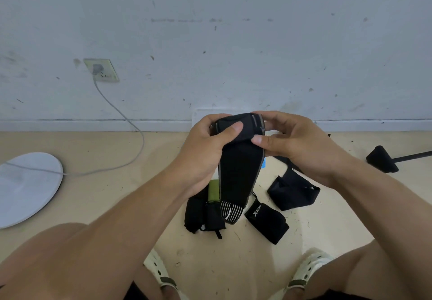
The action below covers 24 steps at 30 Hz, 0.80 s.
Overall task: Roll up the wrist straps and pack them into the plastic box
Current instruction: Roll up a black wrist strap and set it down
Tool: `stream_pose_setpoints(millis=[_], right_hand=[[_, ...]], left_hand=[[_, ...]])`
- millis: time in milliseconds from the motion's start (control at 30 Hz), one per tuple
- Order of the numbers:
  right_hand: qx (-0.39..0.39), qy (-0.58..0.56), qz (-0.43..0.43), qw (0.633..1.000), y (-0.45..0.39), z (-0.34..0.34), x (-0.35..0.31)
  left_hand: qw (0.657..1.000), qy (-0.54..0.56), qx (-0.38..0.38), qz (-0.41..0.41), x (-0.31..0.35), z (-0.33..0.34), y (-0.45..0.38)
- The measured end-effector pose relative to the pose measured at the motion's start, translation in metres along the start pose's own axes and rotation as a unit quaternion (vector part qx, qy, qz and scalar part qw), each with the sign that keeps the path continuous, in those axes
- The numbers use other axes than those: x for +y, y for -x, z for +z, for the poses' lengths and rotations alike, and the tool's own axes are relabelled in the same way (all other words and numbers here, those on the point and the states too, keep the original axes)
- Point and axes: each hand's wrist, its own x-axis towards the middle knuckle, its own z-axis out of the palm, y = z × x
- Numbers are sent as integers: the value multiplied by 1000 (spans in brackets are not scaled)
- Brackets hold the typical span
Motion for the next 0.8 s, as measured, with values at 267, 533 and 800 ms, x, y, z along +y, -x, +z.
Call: stream_pose_setpoints(millis=[267, 533, 800], right_hand=[[-15, 86, 58, 994, 3, 26, 14], [-8, 73, 19, 997, 1, 23, 16], [24, -1, -22, 999, -1, 23, 18]], left_hand=[[988, -142, -16, 59, -16, -1, 6], [991, -127, -29, 6, -11, -4, 5], [991, -129, -20, 10, -5, -3, 1]])
